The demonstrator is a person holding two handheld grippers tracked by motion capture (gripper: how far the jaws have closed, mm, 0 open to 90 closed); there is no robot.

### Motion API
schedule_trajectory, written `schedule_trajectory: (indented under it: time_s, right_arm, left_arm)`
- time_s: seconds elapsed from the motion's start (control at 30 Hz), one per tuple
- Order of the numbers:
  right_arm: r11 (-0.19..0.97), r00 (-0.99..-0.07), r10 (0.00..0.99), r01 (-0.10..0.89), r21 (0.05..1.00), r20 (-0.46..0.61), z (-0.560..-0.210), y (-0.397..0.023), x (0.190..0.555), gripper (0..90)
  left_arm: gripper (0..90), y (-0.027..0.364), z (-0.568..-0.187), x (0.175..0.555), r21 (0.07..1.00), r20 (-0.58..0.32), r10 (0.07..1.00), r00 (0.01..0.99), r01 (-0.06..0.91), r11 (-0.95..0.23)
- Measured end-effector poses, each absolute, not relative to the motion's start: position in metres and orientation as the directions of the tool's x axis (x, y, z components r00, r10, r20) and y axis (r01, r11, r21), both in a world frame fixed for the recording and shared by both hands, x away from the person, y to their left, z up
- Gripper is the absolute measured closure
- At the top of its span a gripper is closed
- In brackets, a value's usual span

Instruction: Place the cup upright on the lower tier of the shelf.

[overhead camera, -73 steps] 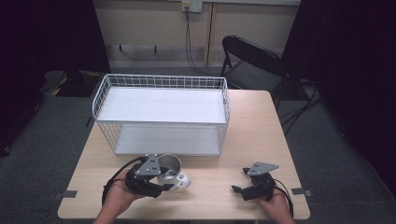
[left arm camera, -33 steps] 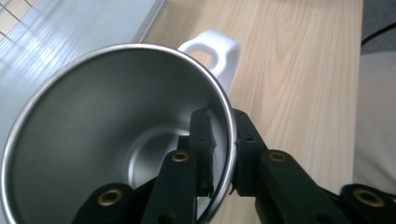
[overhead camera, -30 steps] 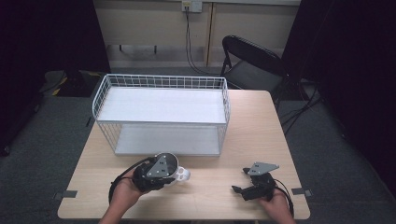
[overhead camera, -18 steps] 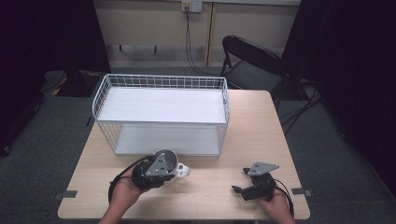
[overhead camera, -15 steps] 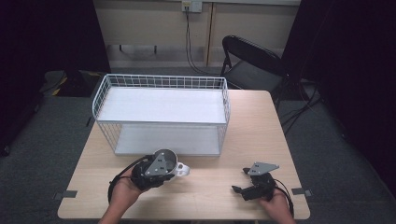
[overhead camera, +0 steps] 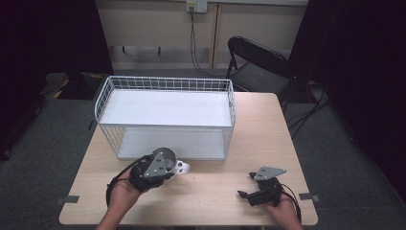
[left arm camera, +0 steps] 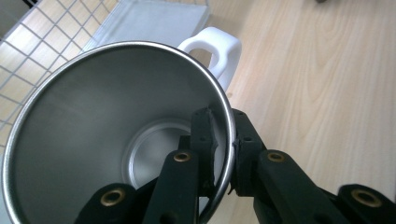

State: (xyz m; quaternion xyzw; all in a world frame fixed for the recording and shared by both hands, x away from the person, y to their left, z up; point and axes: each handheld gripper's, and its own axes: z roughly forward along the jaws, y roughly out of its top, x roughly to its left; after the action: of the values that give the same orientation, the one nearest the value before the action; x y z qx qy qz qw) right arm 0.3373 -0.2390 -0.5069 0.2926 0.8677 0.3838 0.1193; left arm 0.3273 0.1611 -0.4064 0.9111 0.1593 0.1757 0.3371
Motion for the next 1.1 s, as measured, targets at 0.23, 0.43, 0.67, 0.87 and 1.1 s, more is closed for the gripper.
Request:
schedule_trajectory:
  time_s: [0.23, 0.43, 0.67, 0.87, 1.1]
  right_arm:
    - [0.534, -0.800, 0.599, 0.416, 0.736, 0.017, -0.507, -0.239, 0.337, 14.4]
    - [0.534, -0.800, 0.599, 0.416, 0.736, 0.018, -0.507, -0.239, 0.337, 14.4]
    - [0.534, -0.801, 0.599, 0.416, 0.736, 0.017, -0.507, -0.239, 0.337, 14.4]
    - [0.534, -0.801, 0.599, 0.416, 0.736, 0.017, -0.507, -0.239, 0.337, 14.4]
    - [0.534, -0.801, 0.599, 0.416, 0.736, 0.017, -0.507, -0.239, 0.337, 14.4]
  left_arm:
    - [82.8, 0.163, -0.404, 0.331, 0.675, 0.233, 0.433, 0.871, 0.175, -0.717]
    - [82.8, 0.164, -0.402, 0.334, 0.678, 0.244, 0.449, 0.860, 0.180, -0.713]
    - [82.8, 0.163, -0.401, 0.338, 0.676, 0.256, 0.457, 0.852, 0.180, -0.714]
    - [82.8, 0.164, -0.399, 0.341, 0.678, 0.262, 0.471, 0.842, 0.186, -0.711]
    - [82.8, 0.164, -0.398, 0.345, 0.675, 0.271, 0.485, 0.831, 0.196, -0.712]
